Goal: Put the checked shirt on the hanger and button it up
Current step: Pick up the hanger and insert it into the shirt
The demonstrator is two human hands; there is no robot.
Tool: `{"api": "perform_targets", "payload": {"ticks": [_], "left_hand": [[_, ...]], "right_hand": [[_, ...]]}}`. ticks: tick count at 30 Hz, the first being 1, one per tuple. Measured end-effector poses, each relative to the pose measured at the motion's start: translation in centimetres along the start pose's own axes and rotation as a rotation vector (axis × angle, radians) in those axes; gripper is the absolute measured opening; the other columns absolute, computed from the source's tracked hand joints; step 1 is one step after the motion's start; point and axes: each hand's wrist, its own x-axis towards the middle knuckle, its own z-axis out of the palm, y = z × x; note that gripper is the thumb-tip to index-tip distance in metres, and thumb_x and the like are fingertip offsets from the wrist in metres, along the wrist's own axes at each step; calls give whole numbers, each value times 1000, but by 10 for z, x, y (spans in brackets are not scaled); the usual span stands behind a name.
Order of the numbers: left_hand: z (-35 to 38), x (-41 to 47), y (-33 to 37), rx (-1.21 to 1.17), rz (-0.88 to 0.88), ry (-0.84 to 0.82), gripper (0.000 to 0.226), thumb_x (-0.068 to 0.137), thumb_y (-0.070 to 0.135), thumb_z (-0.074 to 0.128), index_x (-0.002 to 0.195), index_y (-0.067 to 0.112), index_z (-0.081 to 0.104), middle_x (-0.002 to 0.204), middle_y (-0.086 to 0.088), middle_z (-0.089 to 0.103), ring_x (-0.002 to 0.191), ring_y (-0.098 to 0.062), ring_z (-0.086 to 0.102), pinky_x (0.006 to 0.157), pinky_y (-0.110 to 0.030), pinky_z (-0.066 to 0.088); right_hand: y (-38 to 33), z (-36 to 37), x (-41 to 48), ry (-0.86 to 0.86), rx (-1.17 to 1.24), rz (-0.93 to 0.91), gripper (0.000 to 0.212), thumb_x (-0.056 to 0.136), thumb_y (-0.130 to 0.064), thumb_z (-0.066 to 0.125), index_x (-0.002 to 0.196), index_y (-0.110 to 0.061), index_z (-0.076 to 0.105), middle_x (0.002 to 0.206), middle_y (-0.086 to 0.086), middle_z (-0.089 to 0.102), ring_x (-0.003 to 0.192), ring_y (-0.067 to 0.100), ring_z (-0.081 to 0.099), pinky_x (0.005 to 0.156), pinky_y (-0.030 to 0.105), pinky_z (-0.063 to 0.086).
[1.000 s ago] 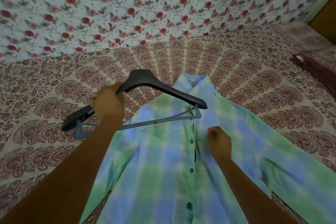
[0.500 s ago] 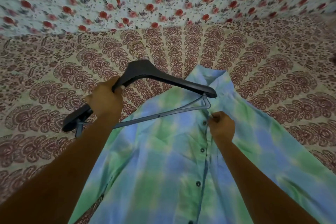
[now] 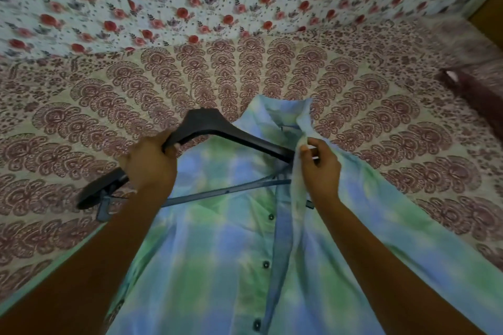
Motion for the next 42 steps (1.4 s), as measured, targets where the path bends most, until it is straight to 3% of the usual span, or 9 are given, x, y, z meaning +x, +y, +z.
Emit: {"api": "perform_targets", "payload": {"ticks": [4,11,18,23,28,31,34,38,42], "left_hand": [[27,7,48,-50,44,-7,27,92,23,51,118,25,60,88,-21,65,81,-40,58,87,-52,45],[75,-7,144,4,175,-84,29,95,26,47,123,25,56,102,-15,57,98,-37,51,93,-48,32],[90,-1,161,-69,192,-120,30,93,26,52,122,29,57,103,-14,62,101,-37,52,99,-47,26],[91,-6,162,-120,256,-122,36,91,27,56,126,28,55,113,-13,62,109,-35,51,98,-46,26],[80,-33,144,-246,296,516,42,89,35,54,128,23,44,130,-20,47,118,-25,43,99,-43,35],[84,-71,121,-461,122,717,41,95,28,41,128,4,44,130,-28,42,119,-16,37,105,-20,32],[106,-102,105,-653,-84,404,40,90,12,42,125,-6,44,125,-29,45,110,-10,39,95,1,24],[141,-97,104,-176,145,-51,74,72,47,62,130,5,43,128,-23,49,117,-37,49,94,-43,42],[149,-70,114,8,220,-127,66,77,30,68,136,20,41,138,-18,48,120,-39,51,91,-46,44]], "right_hand": [[4,-8,-1,-94,-31,-35,25,93,-22,51,114,-14,60,81,-2,58,67,9,54,65,23,41],[22,-26,14,-371,-69,-153,28,91,-19,54,118,-18,60,70,-16,55,56,-8,54,56,10,39],[48,-54,53,15,-554,-243,57,81,-38,51,131,-10,46,129,19,49,118,38,47,96,48,39],[56,-51,86,-168,-642,-113,38,92,-31,48,126,-14,48,114,19,59,105,39,54,85,46,43],[62,-55,92,-27,-521,-117,39,90,-29,35,119,-13,56,103,21,65,95,40,60,96,56,40],[63,-61,98,-25,-496,-85,32,95,-17,41,124,-10,54,111,24,63,101,41,59,103,58,33],[58,-65,104,-14,-474,-50,33,96,-14,41,126,-8,53,113,26,62,105,43,56,103,57,33],[56,-70,105,-28,-417,-56,32,95,-15,42,125,-10,54,113,24,63,105,42,56,100,52,38],[53,-79,94,-78,-394,-60,34,95,-12,43,128,-8,52,122,23,60,112,39,54,92,37,39]]}}
